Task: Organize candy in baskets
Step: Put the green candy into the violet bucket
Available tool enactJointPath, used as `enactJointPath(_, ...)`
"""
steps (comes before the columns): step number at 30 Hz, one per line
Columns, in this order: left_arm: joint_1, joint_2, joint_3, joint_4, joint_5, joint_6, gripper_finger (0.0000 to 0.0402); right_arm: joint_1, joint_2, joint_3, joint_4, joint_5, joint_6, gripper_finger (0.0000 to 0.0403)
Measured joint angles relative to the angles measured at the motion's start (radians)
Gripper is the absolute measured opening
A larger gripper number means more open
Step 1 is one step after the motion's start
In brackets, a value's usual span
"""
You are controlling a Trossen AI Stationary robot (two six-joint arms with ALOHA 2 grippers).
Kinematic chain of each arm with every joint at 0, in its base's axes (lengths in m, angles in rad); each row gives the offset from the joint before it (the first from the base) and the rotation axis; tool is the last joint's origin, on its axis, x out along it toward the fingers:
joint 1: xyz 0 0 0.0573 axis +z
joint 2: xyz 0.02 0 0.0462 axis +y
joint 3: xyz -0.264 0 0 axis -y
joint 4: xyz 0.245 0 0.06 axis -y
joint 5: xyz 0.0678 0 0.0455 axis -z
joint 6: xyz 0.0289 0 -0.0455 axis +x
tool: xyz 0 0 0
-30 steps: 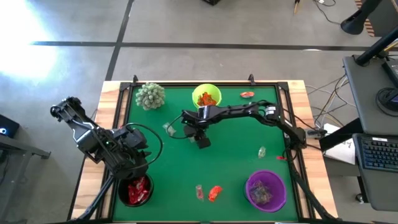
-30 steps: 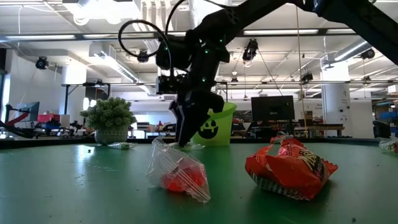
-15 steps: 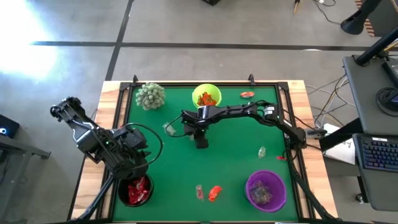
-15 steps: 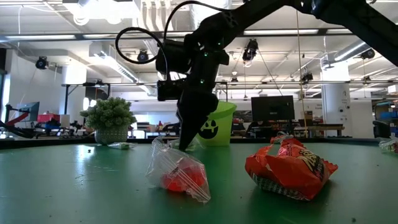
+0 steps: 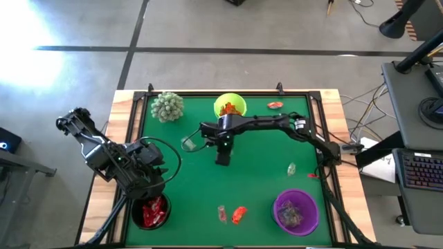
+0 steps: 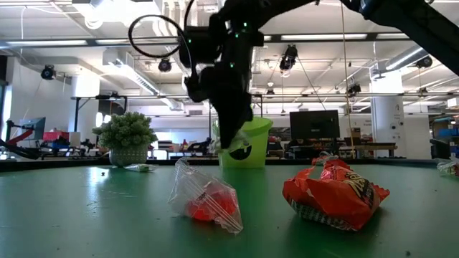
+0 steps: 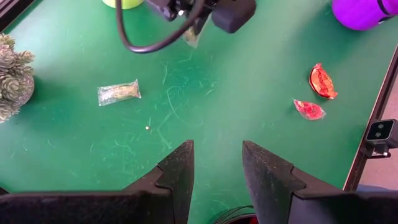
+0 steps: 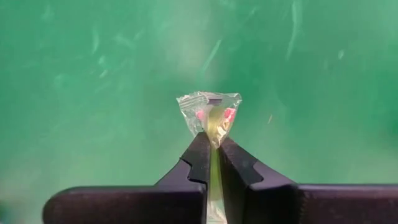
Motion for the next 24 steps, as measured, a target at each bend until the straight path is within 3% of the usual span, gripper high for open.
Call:
enactJointPath(6,0.000,0.003,0.000,0.000,0.006,0.025,0.0117,0.045,-0.025,0.093,-0.171,0.008,0.073,0.0009)
enactJointPath(16,-0.002,0.031,0.000,0.001,0.019,0.053,0.0117,0.188,-0.109,0.138,-0.263,0.012,0.188,0.0009)
enactJointPath(24,-0.002,0.037,0.000,0.003,0.020,0.092,0.0117,0.311,-0.212,0.133,-0.317,0.122,0.362,0.0009)
